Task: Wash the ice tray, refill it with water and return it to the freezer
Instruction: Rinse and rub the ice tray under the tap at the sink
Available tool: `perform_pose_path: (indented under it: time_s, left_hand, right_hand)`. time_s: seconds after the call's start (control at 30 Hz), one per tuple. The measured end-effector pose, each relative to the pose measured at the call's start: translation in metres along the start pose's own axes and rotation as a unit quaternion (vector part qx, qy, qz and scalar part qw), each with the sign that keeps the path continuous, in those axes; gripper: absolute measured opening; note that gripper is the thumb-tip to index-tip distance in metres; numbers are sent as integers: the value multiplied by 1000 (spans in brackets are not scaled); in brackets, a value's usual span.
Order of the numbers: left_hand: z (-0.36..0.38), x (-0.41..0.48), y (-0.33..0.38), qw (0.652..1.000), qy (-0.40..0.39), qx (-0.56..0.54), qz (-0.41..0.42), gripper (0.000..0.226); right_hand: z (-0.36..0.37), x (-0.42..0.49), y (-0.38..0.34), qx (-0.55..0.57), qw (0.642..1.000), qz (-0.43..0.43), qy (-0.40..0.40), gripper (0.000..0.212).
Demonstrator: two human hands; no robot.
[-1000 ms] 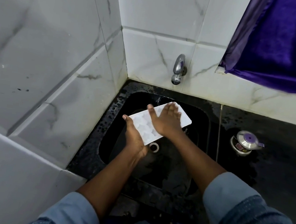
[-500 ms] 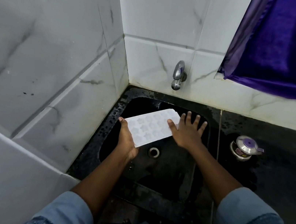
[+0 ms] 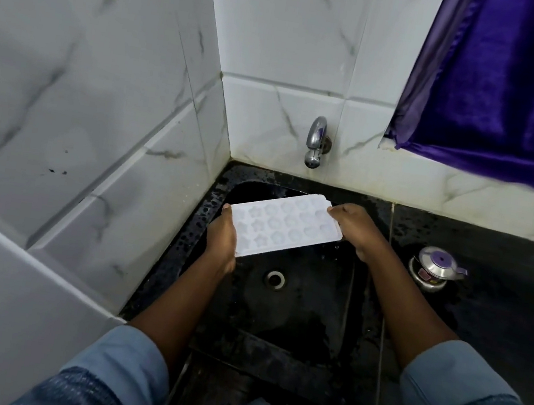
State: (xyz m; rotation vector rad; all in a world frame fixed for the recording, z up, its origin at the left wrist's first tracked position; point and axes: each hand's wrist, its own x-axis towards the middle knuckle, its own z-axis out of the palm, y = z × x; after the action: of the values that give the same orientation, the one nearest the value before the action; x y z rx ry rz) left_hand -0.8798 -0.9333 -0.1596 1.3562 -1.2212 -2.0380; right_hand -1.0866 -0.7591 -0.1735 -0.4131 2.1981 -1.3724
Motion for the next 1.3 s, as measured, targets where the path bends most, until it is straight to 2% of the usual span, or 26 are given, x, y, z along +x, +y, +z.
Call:
perform_pose_path:
  time_s: [0.1,0.13,0.27,0.43,0.57,0.7,0.83,0.97,1.07,1.17,1.3]
  left_hand:
    - [-3,7,7,999,-28,14,10,48]
    - [-5,13,9,999,-46,16,13,52]
    - [-6,20,22,995,-97,32,22,58]
    - [0,-9,49,986,-93,122,65,40]
    - [0,-16,53,970,-112,144,159,36]
    - [-3,-13,50,949,-95,151,260,43]
    - [-2,-24,57,936,-102,116,317,41]
    - [-3,-32,72,940,-132,66,307,57]
    - [-2,-43,86,946,-130,28,296,62]
    - [-3,-53,96,953,-116,-20,279,49]
    - [-2,-67,93,956,-118,-27,267,27]
  right_hand:
    - [-3,-1,-9,2,999,-21,32,8]
    - [-4,-4,-14,3,999,-30,44,6]
    - [-6,-17,-26,29,994,-59,85,13]
    - [-8,-30,-24,73,985,-91,130,14]
    - [-10,-39,-27,88,976,-121,156,18]
    - [-12,-47,-36,111,967,-159,167,21]
    - [-14,-54,-50,128,953,-206,182,28]
    - [-16,-64,-65,150,938,-234,206,40]
    - [-16,-73,-77,169,931,-244,212,36]
    - [-16,-80,-85,234,919,-244,202,30]
    - [-12,-95,-82,344,895,-224,175,30]
